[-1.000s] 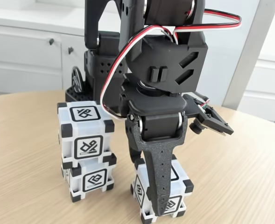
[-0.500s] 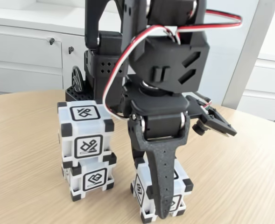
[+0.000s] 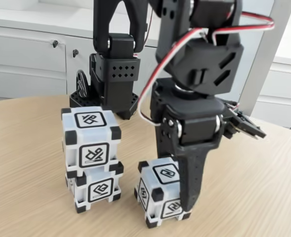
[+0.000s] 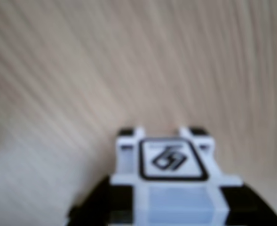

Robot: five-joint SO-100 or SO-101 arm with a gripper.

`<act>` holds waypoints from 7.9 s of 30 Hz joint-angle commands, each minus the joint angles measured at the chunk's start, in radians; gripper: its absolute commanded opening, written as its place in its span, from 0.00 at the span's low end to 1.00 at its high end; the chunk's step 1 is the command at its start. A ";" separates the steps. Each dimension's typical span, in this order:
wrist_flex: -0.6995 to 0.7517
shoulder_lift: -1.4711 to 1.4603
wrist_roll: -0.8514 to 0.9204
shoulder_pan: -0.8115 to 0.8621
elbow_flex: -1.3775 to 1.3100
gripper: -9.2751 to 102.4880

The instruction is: Stack cubes from left to right.

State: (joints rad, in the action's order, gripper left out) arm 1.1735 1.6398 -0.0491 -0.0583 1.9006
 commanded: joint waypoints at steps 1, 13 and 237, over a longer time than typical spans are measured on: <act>-0.003 0.021 -0.021 0.012 -0.005 0.22; 0.012 0.069 -0.043 0.014 -0.005 0.10; 0.066 1.609 0.216 0.112 0.868 0.08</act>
State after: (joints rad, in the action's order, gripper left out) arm 1.2533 3.2428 0.1503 0.0460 2.7765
